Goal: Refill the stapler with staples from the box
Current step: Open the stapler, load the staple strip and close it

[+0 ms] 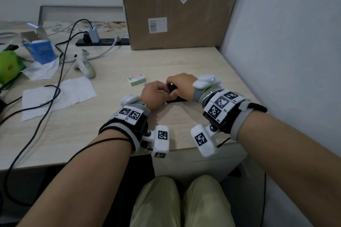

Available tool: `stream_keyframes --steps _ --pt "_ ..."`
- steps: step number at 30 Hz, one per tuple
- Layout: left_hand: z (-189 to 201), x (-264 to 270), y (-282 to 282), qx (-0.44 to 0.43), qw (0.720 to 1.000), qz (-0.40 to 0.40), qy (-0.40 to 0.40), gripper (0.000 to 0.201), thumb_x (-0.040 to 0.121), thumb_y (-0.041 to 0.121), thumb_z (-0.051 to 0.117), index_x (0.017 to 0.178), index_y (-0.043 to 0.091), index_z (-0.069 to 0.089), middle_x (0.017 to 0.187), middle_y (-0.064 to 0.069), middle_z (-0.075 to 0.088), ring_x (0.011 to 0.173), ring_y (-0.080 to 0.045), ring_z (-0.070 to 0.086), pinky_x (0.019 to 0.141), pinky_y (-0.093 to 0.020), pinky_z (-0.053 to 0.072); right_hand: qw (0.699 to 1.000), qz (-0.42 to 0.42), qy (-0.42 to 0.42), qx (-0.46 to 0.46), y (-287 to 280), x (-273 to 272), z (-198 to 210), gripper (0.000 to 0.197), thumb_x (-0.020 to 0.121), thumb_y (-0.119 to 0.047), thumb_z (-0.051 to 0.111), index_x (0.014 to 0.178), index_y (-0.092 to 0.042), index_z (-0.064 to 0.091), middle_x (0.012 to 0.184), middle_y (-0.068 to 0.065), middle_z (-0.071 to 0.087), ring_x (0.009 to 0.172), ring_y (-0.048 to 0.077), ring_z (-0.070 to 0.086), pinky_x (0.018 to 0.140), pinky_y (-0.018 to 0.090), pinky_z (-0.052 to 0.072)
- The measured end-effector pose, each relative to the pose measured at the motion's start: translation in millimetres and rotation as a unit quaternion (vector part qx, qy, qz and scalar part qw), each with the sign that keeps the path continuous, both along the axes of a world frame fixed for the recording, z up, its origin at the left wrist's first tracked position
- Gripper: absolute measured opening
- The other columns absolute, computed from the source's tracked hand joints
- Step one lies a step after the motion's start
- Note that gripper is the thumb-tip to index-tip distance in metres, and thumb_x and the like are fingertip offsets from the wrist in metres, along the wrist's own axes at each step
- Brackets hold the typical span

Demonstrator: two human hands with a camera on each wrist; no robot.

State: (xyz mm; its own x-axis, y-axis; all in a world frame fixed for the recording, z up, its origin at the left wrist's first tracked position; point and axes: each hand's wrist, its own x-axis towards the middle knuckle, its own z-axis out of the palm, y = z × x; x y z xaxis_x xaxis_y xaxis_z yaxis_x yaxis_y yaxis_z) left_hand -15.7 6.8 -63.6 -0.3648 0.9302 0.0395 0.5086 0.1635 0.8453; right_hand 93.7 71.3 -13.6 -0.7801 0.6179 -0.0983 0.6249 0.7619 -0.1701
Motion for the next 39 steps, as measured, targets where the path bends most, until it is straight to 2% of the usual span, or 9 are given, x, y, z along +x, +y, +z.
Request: stream_keyframes --steps 3,6,9,13,17,22,29,32,39 --pt "-2.7 -0.6 3.0 0.013 1.000 0.006 -0.006 0.026 0.068 0.020 0.078 0.053 0.019 0.057 0.086 -0.003 0.058 0.075 -0.018 0.054 0.075 -0.037 0.048 0.999 0.008 -0.011 0.031 0.6 -1.7 -7.5 0.027 0.086 -0.019 0.058 0.110 -0.008 0.056 0.114 0.014 0.060 0.100 0.033 0.057 0.070 0.032 0.035" --pt "-6.7 -2.2 5.9 0.025 1.000 0.008 0.004 0.019 0.069 0.021 0.079 0.058 0.017 0.063 0.092 0.001 0.055 0.080 -0.014 0.055 0.071 -0.022 0.043 0.999 -0.002 0.013 0.030 -0.8 -0.5 -9.7 0.028 0.087 -0.019 0.058 0.111 -0.006 0.054 0.117 0.015 0.057 0.103 0.034 0.056 0.075 0.034 0.038" --pt "-9.7 -7.3 6.7 0.034 0.999 0.018 0.013 0.019 0.067 0.018 0.081 0.082 0.007 0.074 0.094 0.002 0.054 0.080 -0.009 0.054 0.067 -0.006 0.039 0.990 -0.033 0.136 0.008 6.4 12.6 6.1 0.029 0.087 -0.017 0.059 0.112 -0.005 0.054 0.119 0.016 0.058 0.107 0.033 0.055 0.087 0.037 0.041" --pt "-11.0 -10.3 6.7 0.037 0.999 0.029 0.018 0.026 0.066 0.021 0.081 0.088 0.008 0.075 0.098 0.002 0.054 0.089 -0.010 0.054 0.072 -0.011 0.041 0.952 -0.082 0.288 -0.065 22.8 43.1 22.4 0.027 0.088 -0.016 0.058 0.113 -0.006 0.053 0.106 0.011 0.061 0.093 0.027 0.059 0.090 0.040 0.048" --pt "-10.3 -11.3 8.3 0.034 0.999 0.039 0.010 0.028 0.066 0.021 0.081 0.091 0.008 0.075 0.101 0.002 0.053 0.092 -0.010 0.054 0.078 -0.016 0.042 0.907 -0.147 0.372 -0.133 31.3 59.8 15.7 0.020 0.091 -0.020 0.052 0.110 -0.015 0.052 0.116 0.014 0.061 0.102 0.030 0.061 0.081 0.036 0.050" --pt "-10.6 -9.8 8.1 0.038 0.998 0.053 0.017 0.029 0.065 0.022 0.081 0.090 0.009 0.076 0.100 0.003 0.053 0.096 -0.011 0.055 0.089 -0.025 0.044 0.863 -0.197 0.425 -0.190 36.8 83.3 12.7 0.011 0.093 -0.022 0.049 0.103 -0.022 0.049 0.114 0.007 0.059 0.109 0.031 0.058 0.097 0.049 0.049" --pt "-10.2 -17.4 0.2 0.028 0.998 0.050 0.026 0.029 0.067 0.022 0.080 0.092 0.008 0.075 0.102 0.004 0.051 0.095 -0.010 0.053 0.088 -0.022 0.040 0.926 -0.212 0.303 -0.078 44.8 126.7 19.0 0.027 0.091 -0.022 0.056 0.113 -0.006 0.058 0.116 0.014 0.064 0.110 0.026 0.058 0.097 0.035 0.041" --pt "-9.1 -25.9 -6.4 0.016 0.999 0.039 0.028 0.030 0.068 0.023 0.080 0.093 0.008 0.074 0.104 0.002 0.053 0.097 -0.012 0.055 0.091 -0.025 0.043 0.954 -0.206 0.219 -0.020 44.3 137.1 19.0 0.028 0.088 -0.030 0.058 0.109 -0.012 0.063 0.115 0.008 0.065 0.113 0.025 0.056 0.101 0.042 0.039" --pt "-7.4 -32.2 -20.0 0.007 0.998 0.040 0.041 0.030 0.068 0.021 0.080 0.094 0.008 0.075 0.106 0.002 0.054 0.102 -0.006 0.049 0.088 -0.019 0.035 0.973 -0.196 0.119 0.004 36.9 135.7 18.5 0.031 0.092 -0.028 0.054 0.115 -0.010 0.062 0.120 0.011 0.062 0.112 0.028 0.053 0.079 0.025 0.029"
